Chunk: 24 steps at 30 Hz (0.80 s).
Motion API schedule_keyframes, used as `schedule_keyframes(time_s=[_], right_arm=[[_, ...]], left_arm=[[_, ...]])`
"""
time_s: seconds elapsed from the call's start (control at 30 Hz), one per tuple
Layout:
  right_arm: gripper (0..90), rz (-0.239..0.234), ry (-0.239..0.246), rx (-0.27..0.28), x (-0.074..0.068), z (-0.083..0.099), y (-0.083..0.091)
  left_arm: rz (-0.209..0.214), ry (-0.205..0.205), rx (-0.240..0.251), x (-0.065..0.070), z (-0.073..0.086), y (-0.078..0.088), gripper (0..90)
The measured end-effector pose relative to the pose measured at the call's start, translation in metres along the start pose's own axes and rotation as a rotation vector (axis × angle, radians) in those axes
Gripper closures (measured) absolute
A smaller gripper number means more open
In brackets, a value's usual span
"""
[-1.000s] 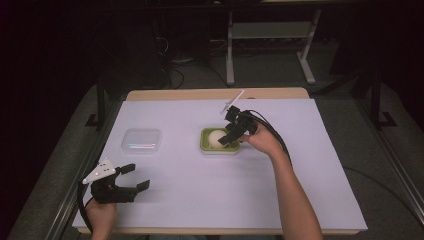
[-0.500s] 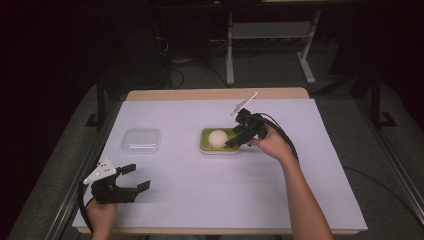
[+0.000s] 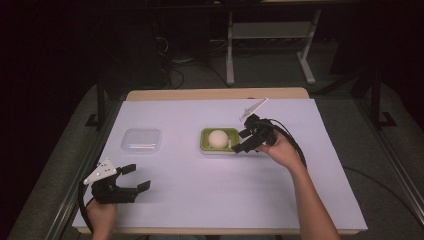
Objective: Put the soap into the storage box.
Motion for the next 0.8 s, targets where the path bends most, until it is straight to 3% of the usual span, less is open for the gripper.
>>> schedule_keyframes(time_s=[0.37, 0.8], right_arm=[[28.0, 0.003, 0.016, 0.005, -0.014, 0.019, 0.011], [27.5, 0.006, -0.038, 0.033, -0.024, 0.045, 0.021]], left_arm=[[-0.003, -0.005, -0.005, 0.001, 0.0, 0.0, 13.2], [-0.003, -0.015, -0.007, 0.002, 0.001, -0.001, 13.2]])
Point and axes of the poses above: each handheld gripper's, and its own axes: y roughly backward along the jaws, z roughly out of its underside, x roughly to its right, the point moved 4 cm from there along -y, roughly forward along the jaws, and after that the axes turned 3 degrees about -z, right-handed, at the moved point
